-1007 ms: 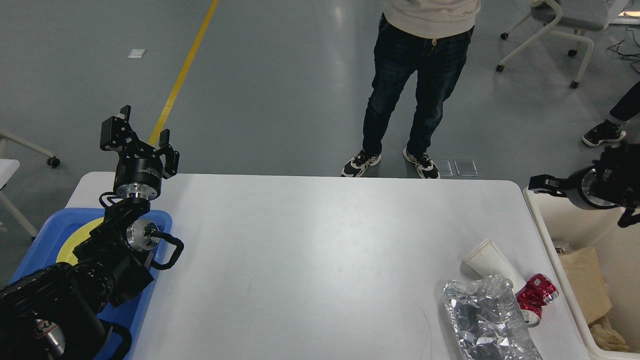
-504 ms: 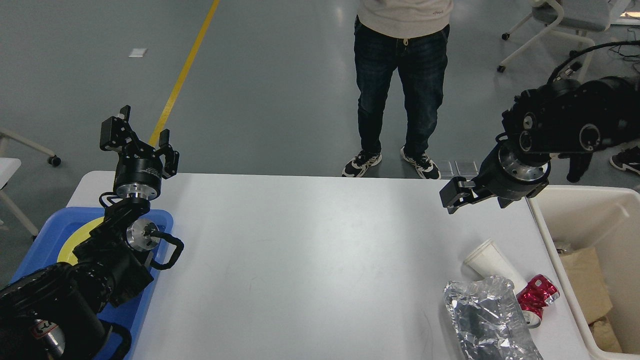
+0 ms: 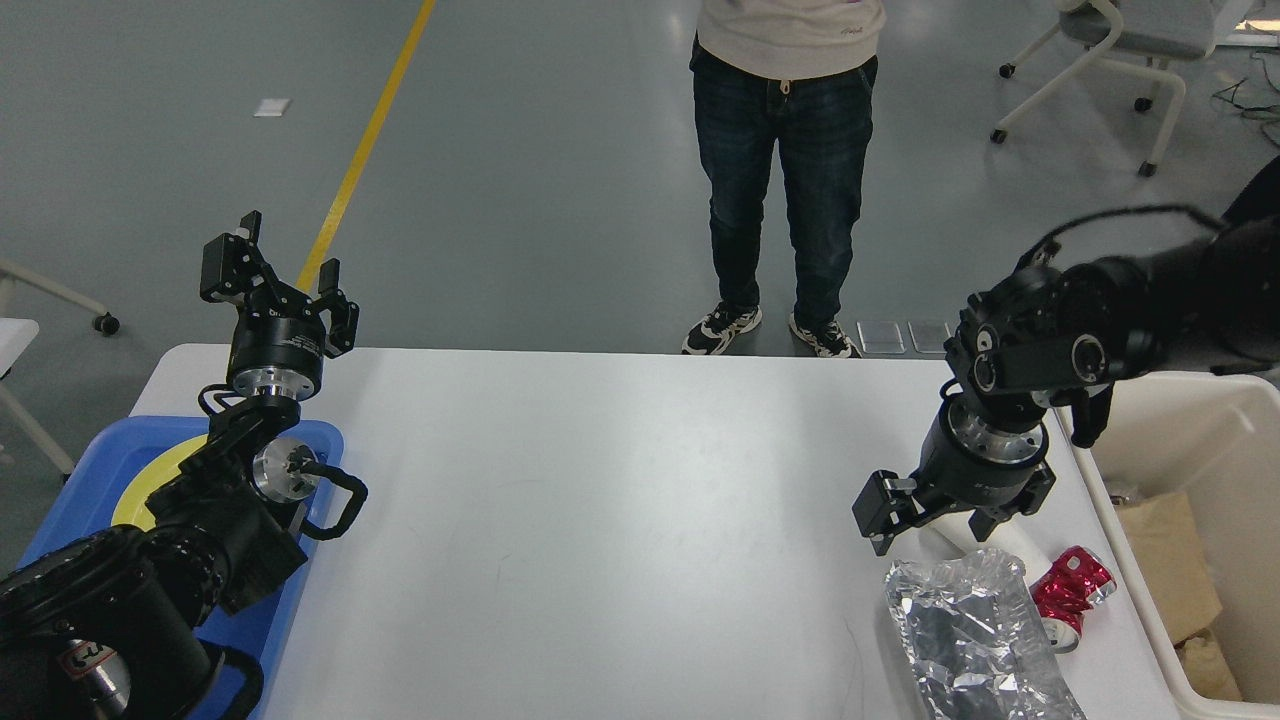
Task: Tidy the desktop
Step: 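Move the right gripper down onto the crumpled foil wrapper, then grasp the foil wrapper, lift it and drop it into the bin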
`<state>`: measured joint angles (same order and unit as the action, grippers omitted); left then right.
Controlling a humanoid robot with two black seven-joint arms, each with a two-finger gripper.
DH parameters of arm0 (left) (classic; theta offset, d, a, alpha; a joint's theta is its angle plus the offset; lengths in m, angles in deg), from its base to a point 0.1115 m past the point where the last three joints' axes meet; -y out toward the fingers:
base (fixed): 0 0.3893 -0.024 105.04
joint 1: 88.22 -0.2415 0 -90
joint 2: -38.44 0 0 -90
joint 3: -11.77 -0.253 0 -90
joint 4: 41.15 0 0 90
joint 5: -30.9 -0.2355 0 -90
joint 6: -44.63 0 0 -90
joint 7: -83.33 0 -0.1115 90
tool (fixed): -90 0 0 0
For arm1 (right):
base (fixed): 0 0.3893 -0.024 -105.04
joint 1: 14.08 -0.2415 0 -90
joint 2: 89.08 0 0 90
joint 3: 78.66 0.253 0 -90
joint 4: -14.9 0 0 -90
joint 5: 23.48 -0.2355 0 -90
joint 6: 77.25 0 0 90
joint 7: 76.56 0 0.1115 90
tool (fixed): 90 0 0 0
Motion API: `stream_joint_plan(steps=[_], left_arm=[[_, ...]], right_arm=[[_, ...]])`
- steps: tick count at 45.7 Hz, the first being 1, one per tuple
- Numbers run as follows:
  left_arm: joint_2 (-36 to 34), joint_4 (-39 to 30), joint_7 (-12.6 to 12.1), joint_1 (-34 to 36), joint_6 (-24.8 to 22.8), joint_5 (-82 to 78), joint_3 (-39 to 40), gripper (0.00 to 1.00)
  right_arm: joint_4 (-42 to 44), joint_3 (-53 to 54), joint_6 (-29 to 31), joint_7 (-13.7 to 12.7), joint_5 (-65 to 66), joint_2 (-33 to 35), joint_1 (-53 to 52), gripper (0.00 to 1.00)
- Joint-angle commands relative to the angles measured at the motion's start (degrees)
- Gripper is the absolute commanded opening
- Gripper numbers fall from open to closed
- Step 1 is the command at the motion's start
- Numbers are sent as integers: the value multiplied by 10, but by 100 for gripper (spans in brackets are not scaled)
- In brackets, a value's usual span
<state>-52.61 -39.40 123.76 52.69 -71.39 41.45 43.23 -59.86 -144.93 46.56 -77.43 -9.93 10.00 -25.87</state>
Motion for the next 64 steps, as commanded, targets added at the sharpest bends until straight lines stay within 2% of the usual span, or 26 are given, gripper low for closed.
stream_joint_plan(steps=[1,12,27,32,34,36,38,41,43,64], left_arm=[[0,0,0,1,0,0,0,96],[0,0,0,0,0,0,0,96],[0,0,0,1,0,0,0,96],[0,0,0,0,0,1,0,96],[0,0,0,0,0,0,0,96],[0,0,0,1,0,0,0,96],[0,0,0,1,0,0,0,96],[0,0,0,1,0,0,0,96],[0,0,0,1,0,0,0,96],[0,0,0,1,0,0,0,96]], right_arm=[[9,5,-50,0,-2,-4,68,100],[45,7,-115,-1,-2,-5,165,100],[89,24,-129,-2,-1,-13,238,100],[97,25,-160,-2,0,-15,252,96],[97,25,-175,-2,2,-19,253,90],[97,25,-181,-2,2,-22,253,77],[96,25,-181,-3,2,-27,252,57],[94,25,-178,-4,2,-27,251,16],[94,25,-178,-4,2,-27,252,0],[96,25,-190,-3,2,-22,247,0]])
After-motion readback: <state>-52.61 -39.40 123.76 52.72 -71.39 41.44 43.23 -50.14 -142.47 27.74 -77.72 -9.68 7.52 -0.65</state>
